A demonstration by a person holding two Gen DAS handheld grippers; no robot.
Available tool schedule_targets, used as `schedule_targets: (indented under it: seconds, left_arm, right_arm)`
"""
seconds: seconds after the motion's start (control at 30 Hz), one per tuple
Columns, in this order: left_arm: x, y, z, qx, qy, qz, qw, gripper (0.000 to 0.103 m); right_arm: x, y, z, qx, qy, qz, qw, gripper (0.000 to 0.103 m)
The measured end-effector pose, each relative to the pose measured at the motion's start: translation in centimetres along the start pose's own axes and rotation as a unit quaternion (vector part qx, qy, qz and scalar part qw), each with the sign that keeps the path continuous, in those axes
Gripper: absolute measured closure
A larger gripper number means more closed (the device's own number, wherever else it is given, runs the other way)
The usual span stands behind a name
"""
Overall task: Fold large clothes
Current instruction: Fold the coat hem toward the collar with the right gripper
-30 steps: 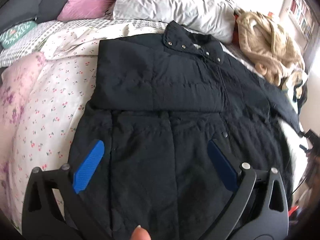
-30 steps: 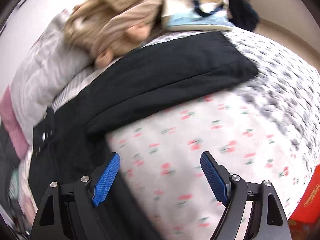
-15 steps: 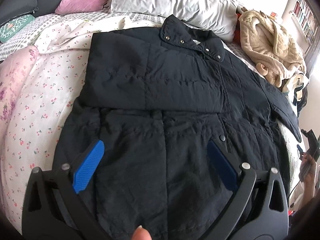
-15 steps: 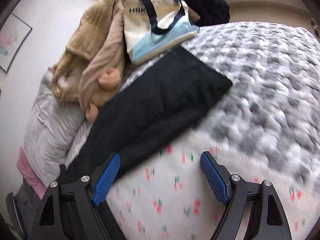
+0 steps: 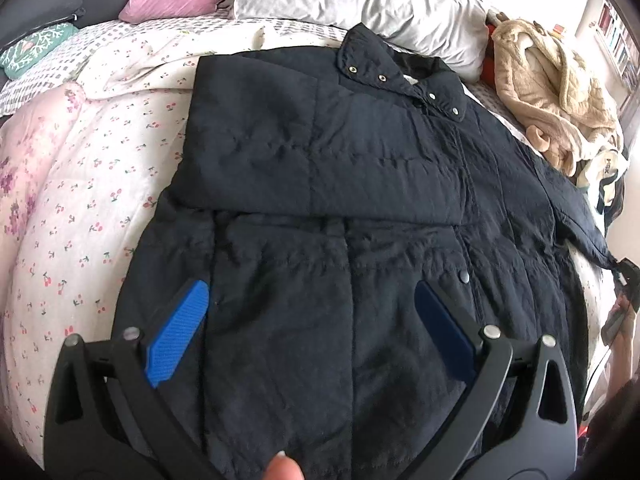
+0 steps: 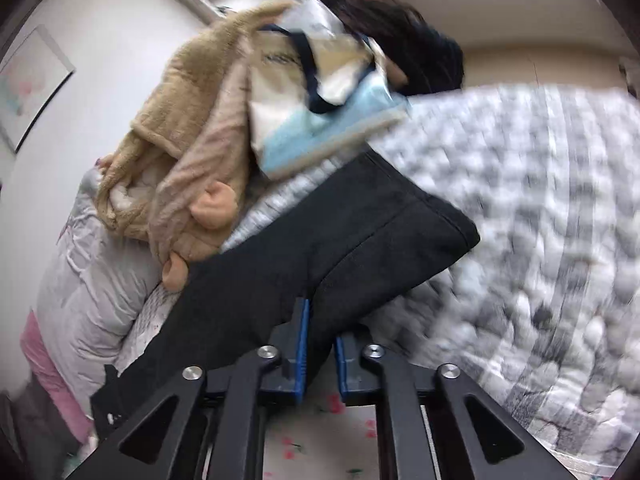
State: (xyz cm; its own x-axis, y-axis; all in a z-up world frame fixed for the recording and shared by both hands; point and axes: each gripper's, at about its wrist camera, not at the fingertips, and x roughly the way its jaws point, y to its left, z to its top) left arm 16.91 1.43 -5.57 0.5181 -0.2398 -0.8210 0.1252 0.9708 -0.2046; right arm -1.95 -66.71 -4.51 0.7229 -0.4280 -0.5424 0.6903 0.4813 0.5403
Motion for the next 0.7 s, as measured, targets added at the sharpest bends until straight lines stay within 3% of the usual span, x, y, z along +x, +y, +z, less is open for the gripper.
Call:
schedule_targets:
  seconds: [0.17, 0.37, 0.6, 0.7]
  left_arm:
    - [-0.1, 0.2, 0.5, -0.017, -0.004, -0.010, 0.9998, 0.001]
    - [-0.5, -0.1, 0.6, -0.023, -0.006, -0.021, 0.9995, 0.001]
    - [-1.1, 0.1, 0.6, -0.021, -0.015, -0.019, 0.9995, 0.001]
    - [-1.2, 0.5, 0.7, -0.026, -0.016, -0.020, 0.9993, 0.001]
  right_arm:
    - [-3.1, 7.6, 0.0, -0.097, -0.048, 0.029, 0.994, 0.094]
    - [-6.1, 18.0, -3.1, -0.206, -0.066, 0.099, 0.971, 0.094]
    - [-6.1, 28.3, -10.3, -0.303, -0.022, 0.177, 0.936, 0.094]
    - [-5.0, 32.4, -15.1, -0.349, 0.030, 0.213, 0.912, 0.094]
